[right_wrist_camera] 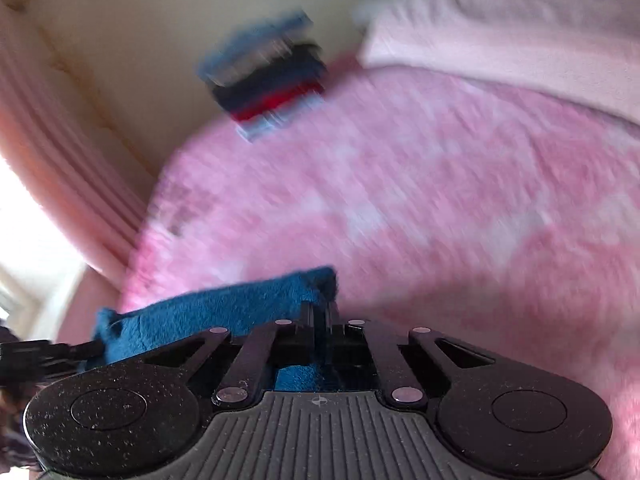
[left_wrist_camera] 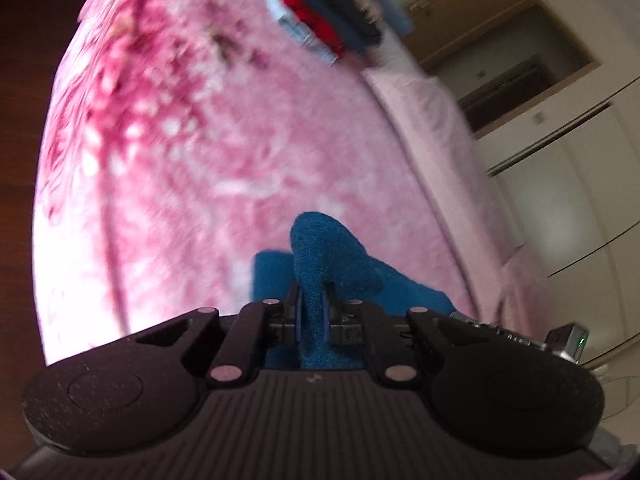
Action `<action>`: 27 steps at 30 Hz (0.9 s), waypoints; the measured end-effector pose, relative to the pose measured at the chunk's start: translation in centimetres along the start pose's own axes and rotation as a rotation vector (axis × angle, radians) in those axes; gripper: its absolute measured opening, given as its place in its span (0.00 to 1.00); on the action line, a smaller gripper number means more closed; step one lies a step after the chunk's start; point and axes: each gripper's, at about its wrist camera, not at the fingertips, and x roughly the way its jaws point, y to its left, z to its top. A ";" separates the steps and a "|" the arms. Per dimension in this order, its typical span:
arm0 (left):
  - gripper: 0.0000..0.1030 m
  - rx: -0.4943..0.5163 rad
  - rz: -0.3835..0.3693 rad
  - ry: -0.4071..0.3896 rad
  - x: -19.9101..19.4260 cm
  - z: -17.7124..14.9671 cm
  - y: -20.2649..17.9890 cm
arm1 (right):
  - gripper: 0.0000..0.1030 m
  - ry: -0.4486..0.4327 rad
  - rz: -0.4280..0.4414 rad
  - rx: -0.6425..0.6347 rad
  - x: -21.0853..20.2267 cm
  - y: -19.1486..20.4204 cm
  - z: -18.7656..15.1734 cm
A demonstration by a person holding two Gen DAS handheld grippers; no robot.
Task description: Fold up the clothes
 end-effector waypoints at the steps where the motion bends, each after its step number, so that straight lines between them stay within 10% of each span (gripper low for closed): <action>1: 0.09 -0.008 -0.002 0.017 0.6 0.0 0.2 | 0.03 0.046 -0.011 -0.001 1.3 0.0 -0.2; 4: 0.15 -0.014 -0.030 0.014 0.6 0.6 0.3 | 0.04 0.048 0.012 -0.013 1.8 0.7 -0.4; 9: 0.28 -0.100 -0.064 -0.023 -0.1 1.4 1.0 | 0.55 -0.015 0.084 0.030 0.4 0.1 0.9; 13: 0.29 -0.107 -0.074 -0.027 0.0 1.5 0.6 | 0.55 0.042 0.067 -0.062 2.3 1.0 1.5; 14: 0.28 -0.098 -0.078 -0.021 0.3 1.5 0.4 | 0.43 0.064 0.061 -0.089 3.0 1.3 1.4; 15: 0.27 -0.087 -0.084 -0.014 0.5 1.5 0.2 | 0.05 0.074 0.067 -0.120 3.4 1.6 1.1; 17: 0.07 -0.037 -0.095 -0.020 0.4 1.7 -0.5 | 0.05 0.034 0.067 -0.196 3.1 2.7 0.7; 22: 0.07 -0.006 -0.078 -0.045 0.5 2.3 -0.6 | 0.03 -0.179 0.017 -0.171 0.2 2.7 1.2; 27: 0.08 -0.034 0.014 -0.019 2.8 2.3 0.4 | 0.03 -0.017 -0.131 -0.145 4.9 2.1 0.6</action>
